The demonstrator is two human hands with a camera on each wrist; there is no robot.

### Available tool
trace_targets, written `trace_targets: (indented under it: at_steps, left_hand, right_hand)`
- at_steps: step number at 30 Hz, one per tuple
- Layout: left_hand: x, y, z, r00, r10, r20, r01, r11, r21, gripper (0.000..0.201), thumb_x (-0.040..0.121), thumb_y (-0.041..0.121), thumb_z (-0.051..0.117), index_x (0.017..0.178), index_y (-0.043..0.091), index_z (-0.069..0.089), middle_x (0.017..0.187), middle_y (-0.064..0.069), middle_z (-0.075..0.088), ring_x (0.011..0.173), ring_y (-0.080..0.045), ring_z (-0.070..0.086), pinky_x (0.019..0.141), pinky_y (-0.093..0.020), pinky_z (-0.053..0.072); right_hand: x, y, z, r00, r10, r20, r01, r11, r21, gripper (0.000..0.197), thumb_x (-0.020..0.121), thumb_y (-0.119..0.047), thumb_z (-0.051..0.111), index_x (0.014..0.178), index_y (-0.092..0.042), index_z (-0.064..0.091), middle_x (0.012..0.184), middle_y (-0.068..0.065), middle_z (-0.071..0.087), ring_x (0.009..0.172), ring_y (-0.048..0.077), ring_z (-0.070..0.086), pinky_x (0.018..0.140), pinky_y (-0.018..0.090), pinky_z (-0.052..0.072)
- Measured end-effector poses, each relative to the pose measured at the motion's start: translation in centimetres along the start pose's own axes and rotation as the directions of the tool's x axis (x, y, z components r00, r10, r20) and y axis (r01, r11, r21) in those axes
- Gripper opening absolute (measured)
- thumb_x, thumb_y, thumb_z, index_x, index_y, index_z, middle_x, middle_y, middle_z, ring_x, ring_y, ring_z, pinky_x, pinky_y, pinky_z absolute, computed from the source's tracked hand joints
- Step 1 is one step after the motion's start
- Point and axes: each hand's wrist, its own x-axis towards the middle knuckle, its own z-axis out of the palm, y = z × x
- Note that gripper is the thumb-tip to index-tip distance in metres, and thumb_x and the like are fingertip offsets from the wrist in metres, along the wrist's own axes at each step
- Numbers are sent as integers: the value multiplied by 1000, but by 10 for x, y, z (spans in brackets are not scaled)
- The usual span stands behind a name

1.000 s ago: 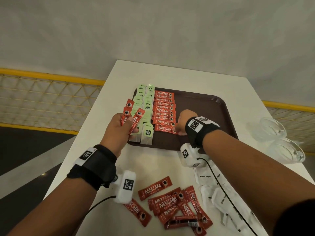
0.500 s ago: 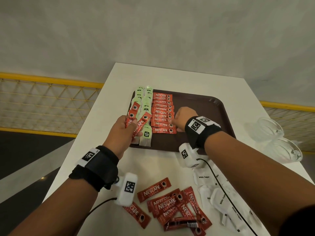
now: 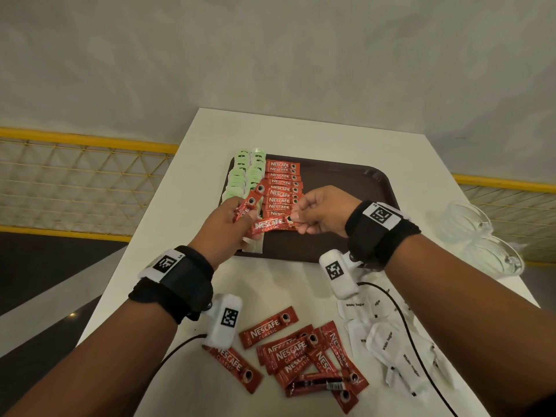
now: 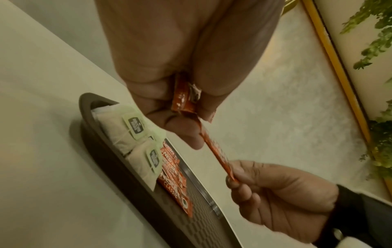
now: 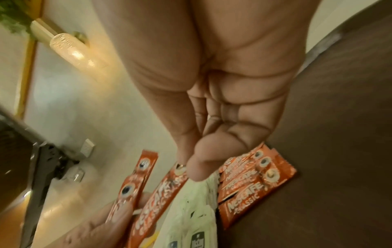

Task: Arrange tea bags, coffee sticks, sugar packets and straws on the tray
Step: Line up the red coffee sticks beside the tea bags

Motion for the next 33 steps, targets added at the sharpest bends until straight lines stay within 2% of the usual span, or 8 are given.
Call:
trace_targets:
  at_steps: [6, 16, 20, 22, 24, 29, 31, 33]
  left_hand:
    - [1, -6, -17, 997, -37, -60, 33, 997, -65, 11, 103, 22, 46, 110, 18, 54, 97, -6, 72, 74, -14, 66, 56, -24, 47]
    - [-2, -5, -14, 997, -66, -34, 63, 993, -95, 20, 103, 28, 47, 120, 19, 54, 99, -4, 72, 72, -12, 64, 58, -23, 46]
    - [-5, -5, -17, 996, -73, -43, 69, 993, -95, 18, 103, 28, 47, 118, 20, 54, 96, -3, 72, 70, -11, 63, 56, -23, 46]
    - [-6, -6, -19, 996, -80, -49, 75, 992, -99, 17, 103, 28, 47, 117, 20, 54, 95, -2, 72, 69, -13, 60, 58, -24, 46]
    - [-8, -8, -20, 994, -97, -47, 92, 989, -115, 17, 103, 27, 48, 116, 20, 55, 93, -2, 71, 65, -13, 54, 60, -26, 46]
    - [-10, -7, -18, 985, -168, 48, 174, 963, -207, 21, 102, 26, 51, 118, 14, 56, 84, -3, 69, 53, -10, 38, 50, -20, 36]
    - [-11, -4, -16, 971, -209, 113, 232, 937, -260, 23, 102, 27, 51, 116, 10, 56, 81, -6, 67, 48, -8, 35, 44, -18, 33]
    - [-13, -1, -13, 955, -234, 182, 277, 925, -261, 25, 103, 28, 48, 112, 8, 58, 79, -7, 64, 46, -6, 35, 42, -17, 31]
  right_hand:
    - [-13, 30, -18, 975, 206, -88, -192, 970, 147, 16, 87, -6, 67, 102, 1, 67, 74, 12, 67, 61, 13, 62, 57, 20, 51]
    - [10, 22, 1, 860, 465, -210, -489, 869, -76, 25, 91, -12, 66, 112, -2, 61, 79, 10, 66, 60, 11, 58, 54, 18, 47]
    - [28, 19, 10, 818, 510, -266, -555, 822, -130, 32, 88, -18, 70, 115, -4, 60, 78, 8, 69, 57, 12, 62, 45, 20, 49]
    - [36, 23, 14, 806, 507, -306, -566, 811, -146, 35, 85, -22, 74, 113, -6, 62, 78, 7, 73, 60, 13, 67, 54, 24, 55]
    - [42, 27, 16, 809, 487, -328, -560, 808, -182, 36, 82, -25, 76, 110, -7, 63, 82, 7, 75, 70, 15, 71, 72, 28, 59]
    - [38, 28, 14, 843, 409, -350, -492, 849, -194, 26, 82, -25, 77, 96, -9, 62, 81, 7, 71, 61, 18, 65, 53, 26, 53]
    - [32, 22, 15, 895, 293, -335, -371, 907, -199, 21, 86, -26, 73, 89, -9, 61, 77, 6, 66, 55, 15, 59, 51, 24, 51]
    - [22, 12, 19, 954, 121, -275, -162, 978, -134, 26, 89, -33, 68, 91, -8, 61, 77, 7, 64, 57, 15, 57, 60, 31, 56]
